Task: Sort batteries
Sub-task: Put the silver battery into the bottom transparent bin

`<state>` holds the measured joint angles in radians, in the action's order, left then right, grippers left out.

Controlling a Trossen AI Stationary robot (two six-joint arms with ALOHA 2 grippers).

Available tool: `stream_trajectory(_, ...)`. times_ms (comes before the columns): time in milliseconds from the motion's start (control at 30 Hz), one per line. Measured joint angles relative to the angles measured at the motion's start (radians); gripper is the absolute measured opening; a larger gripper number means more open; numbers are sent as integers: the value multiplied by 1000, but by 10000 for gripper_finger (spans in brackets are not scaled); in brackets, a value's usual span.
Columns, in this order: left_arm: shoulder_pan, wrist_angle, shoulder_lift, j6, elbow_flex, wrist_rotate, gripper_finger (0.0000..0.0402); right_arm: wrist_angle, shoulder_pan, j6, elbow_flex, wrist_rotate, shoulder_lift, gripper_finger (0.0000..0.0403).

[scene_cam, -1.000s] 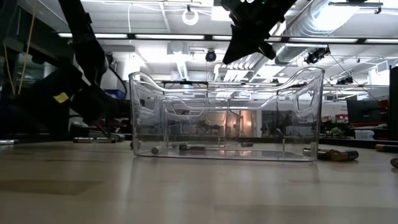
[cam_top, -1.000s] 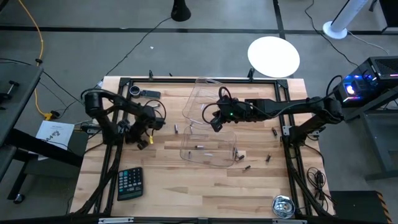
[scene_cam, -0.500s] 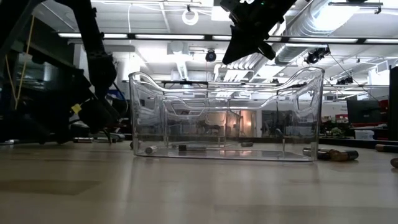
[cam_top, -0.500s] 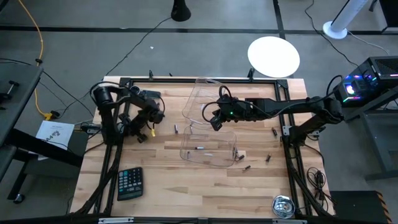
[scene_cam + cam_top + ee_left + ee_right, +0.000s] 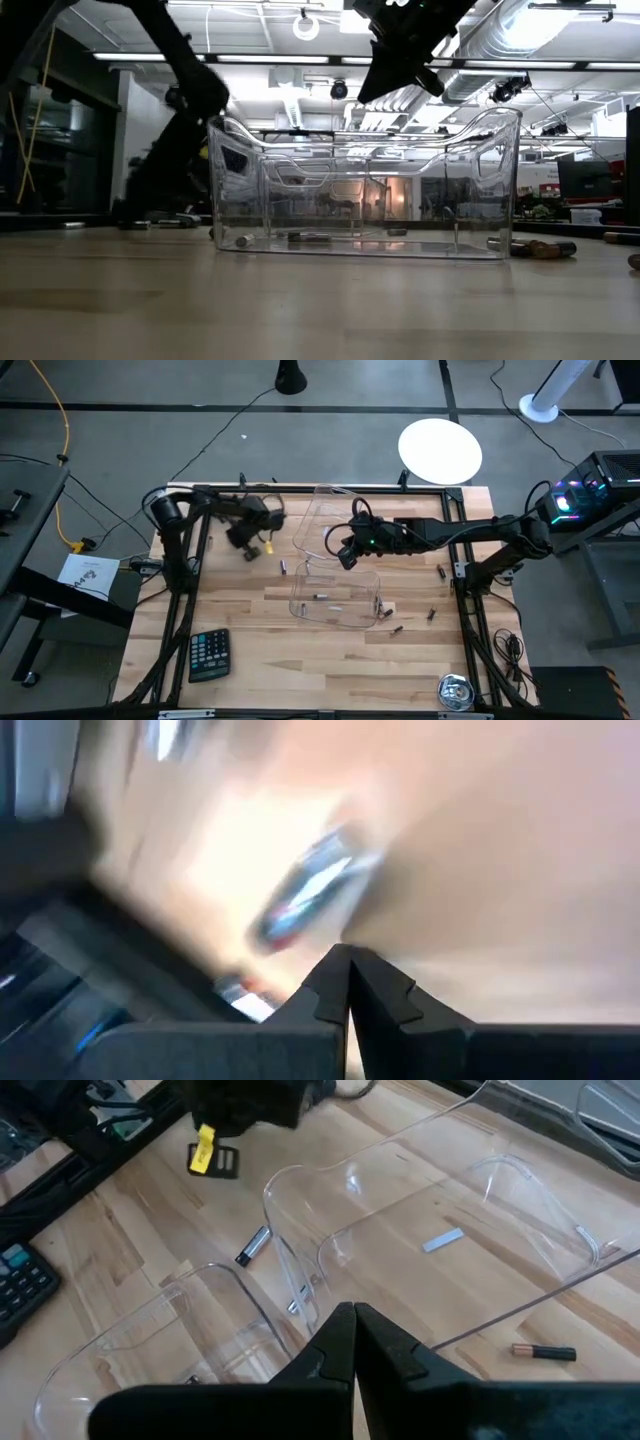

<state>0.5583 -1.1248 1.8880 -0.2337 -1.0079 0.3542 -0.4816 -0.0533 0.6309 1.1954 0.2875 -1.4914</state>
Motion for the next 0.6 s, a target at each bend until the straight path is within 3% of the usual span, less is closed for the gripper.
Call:
stream_trajectory(200, -53, 35, -181, -14, -29, 21, 0, -2, 10, 1, 0, -2, 0, 0)
stream_trajectory(400, 6, 10, -338, -36, 44, -6, 0, -2, 10, 34, 0, -2, 0, 0)
stream_trajectory(600, 102, 24, -408, -150, 146, -57, 7, -3, 10, 35, 0, -2, 0, 0)
